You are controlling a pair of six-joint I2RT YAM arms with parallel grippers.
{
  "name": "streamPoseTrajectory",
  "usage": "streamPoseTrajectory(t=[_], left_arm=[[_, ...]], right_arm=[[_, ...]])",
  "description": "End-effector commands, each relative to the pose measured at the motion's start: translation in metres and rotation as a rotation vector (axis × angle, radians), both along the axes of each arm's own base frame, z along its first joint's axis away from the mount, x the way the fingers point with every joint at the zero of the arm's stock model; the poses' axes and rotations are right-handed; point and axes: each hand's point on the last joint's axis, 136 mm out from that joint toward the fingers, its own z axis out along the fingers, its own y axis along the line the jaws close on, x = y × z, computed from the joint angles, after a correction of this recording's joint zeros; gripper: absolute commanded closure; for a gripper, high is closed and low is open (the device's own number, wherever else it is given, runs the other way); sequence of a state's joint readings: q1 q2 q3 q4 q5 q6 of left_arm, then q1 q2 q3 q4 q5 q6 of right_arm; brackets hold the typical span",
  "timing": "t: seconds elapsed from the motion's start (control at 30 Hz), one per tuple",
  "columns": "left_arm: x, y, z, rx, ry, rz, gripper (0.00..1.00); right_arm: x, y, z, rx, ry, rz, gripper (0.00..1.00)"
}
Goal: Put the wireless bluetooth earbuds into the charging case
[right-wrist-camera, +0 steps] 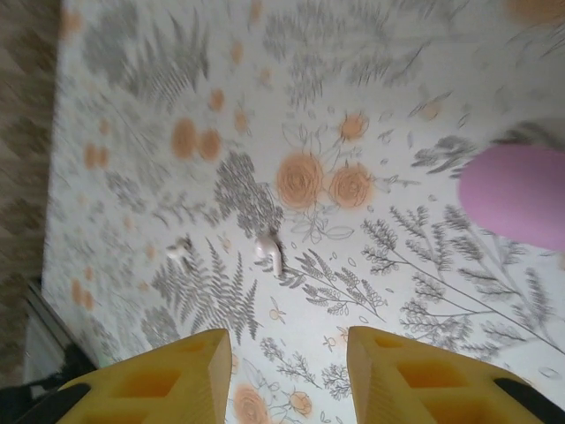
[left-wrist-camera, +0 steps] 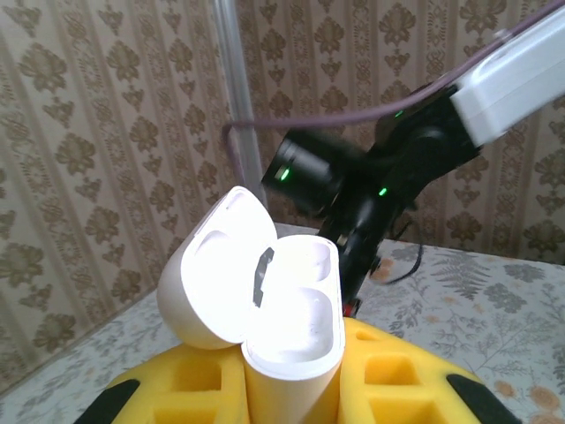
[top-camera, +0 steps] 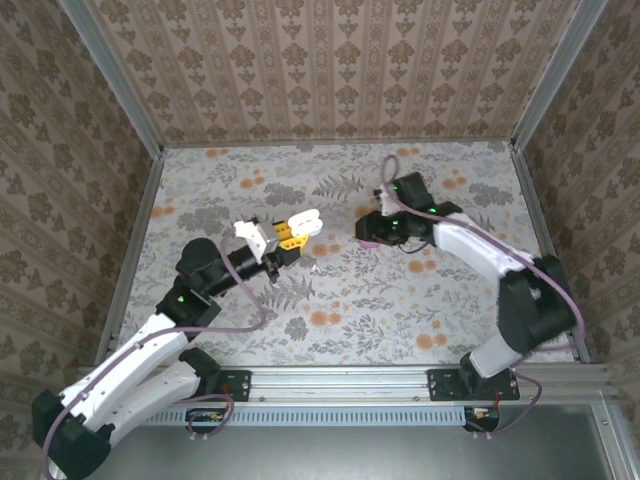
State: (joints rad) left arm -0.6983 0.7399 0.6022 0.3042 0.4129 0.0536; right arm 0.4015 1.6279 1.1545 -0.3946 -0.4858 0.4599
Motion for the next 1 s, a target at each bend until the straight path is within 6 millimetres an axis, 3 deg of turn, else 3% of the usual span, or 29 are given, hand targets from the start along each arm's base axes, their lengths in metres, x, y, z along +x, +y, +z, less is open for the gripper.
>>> streamPoseTrajectory(t=[0.0, 0.23, 0.43, 0.97], left_arm=[[0.000, 0.013, -0.011, 0.038, 0.014, 0.060, 0.84], [-0.013, 0.031, 0.001, 0.011, -0.022, 0.094, 0.85], [-0.023, 0.042, 0.017, -0.018, -0.065, 0.106, 0.84], [-0.031, 0.046, 0.035, -0.032, -0.109, 0.098, 0.84]], right_arm=[[-0.012, 0.028, -0.018, -0.113, 0.079, 0.162, 0.57], [-0.009, 0.071, -0.065, -0.351, 0.122, 0.330, 0.52], [-0.017, 0.096, -0.085, -0.424, 0.144, 0.416, 0.51], [-0.019, 0.107, -0.112, -0.639, 0.110, 0.546, 0.54]])
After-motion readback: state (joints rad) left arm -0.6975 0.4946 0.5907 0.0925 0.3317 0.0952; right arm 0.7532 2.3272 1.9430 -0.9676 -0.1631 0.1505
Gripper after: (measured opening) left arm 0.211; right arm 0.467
